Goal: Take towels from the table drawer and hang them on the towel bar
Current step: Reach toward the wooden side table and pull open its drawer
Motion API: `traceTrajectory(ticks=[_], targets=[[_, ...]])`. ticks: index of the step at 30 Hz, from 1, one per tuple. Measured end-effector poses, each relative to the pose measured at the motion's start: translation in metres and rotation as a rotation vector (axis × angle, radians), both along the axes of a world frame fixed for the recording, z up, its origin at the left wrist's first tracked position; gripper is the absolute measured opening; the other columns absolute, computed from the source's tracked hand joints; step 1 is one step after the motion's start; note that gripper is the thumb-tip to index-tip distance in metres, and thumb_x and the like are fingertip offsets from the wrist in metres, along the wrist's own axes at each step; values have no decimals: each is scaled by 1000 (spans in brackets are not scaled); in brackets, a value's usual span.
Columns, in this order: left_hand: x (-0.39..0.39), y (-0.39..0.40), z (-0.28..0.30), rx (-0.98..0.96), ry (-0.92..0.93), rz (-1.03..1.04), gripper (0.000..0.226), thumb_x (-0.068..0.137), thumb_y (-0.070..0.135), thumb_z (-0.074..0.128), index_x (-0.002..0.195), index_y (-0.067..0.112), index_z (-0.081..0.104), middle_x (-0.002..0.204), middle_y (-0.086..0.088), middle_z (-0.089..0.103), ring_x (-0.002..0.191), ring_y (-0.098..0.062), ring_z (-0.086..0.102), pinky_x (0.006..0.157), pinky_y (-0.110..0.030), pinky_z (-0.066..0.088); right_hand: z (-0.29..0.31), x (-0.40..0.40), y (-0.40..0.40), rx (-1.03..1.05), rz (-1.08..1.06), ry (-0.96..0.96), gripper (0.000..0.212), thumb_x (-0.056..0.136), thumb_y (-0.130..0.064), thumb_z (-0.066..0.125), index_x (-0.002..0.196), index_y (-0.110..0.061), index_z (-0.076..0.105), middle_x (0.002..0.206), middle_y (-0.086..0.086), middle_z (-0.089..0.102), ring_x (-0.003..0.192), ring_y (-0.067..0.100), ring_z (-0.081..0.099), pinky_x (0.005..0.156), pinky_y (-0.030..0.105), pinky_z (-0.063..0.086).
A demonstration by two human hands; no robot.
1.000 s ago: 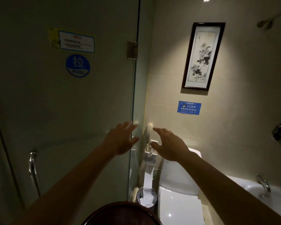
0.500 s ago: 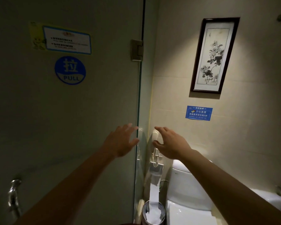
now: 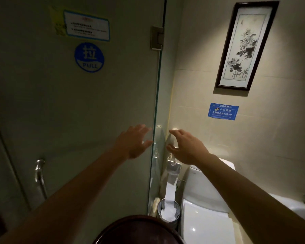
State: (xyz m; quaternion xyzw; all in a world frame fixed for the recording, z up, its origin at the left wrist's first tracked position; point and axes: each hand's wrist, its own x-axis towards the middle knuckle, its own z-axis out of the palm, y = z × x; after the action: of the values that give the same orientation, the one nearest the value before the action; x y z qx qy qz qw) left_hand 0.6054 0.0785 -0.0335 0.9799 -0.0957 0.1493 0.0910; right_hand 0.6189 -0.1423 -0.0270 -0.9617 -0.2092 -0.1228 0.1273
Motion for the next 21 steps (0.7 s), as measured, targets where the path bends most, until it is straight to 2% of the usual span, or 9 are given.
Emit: traceTrajectory(ticks=[3,7,13,17,21], targets=[[-37,-6,-17,-1,11,24,59,98,50,44,151,25,35,160,-6,32,142,-30,35,114,-48,31,-15,-37,-8,28,37,23,69,94,-52,57,153,-26,33,153,5,46,132,29,51,106,49,48],[-86,-22,-34,21,87,58,62,99,51,41,154,24,28,163,-5,25,147,-30,25,117,-49,27,-34,-80,-21,32,69,61,68,94,-52,57,153,-26,34,154,4,46,133,28,51,106,50,48],[-128,-26,-72,3,155,101,62,100,51,40,155,27,25,164,-2,22,146,-28,27,116,-48,27,-66,-113,-31,38,52,109,67,95,-50,57,153,-26,33,157,4,41,137,28,47,109,47,44],[-139,-20,-122,-50,210,84,60,100,47,44,154,28,27,164,-1,23,146,-27,27,116,-43,25,-125,-135,-22,-31,58,165,66,97,-52,51,154,-25,32,157,3,41,137,29,47,108,46,43],[-157,-6,-211,-78,218,45,60,98,46,49,152,27,33,161,-3,30,147,-25,30,119,-42,25,-217,-158,-7,-40,53,225,66,94,-52,49,153,-25,34,154,3,45,136,29,47,107,44,44]])
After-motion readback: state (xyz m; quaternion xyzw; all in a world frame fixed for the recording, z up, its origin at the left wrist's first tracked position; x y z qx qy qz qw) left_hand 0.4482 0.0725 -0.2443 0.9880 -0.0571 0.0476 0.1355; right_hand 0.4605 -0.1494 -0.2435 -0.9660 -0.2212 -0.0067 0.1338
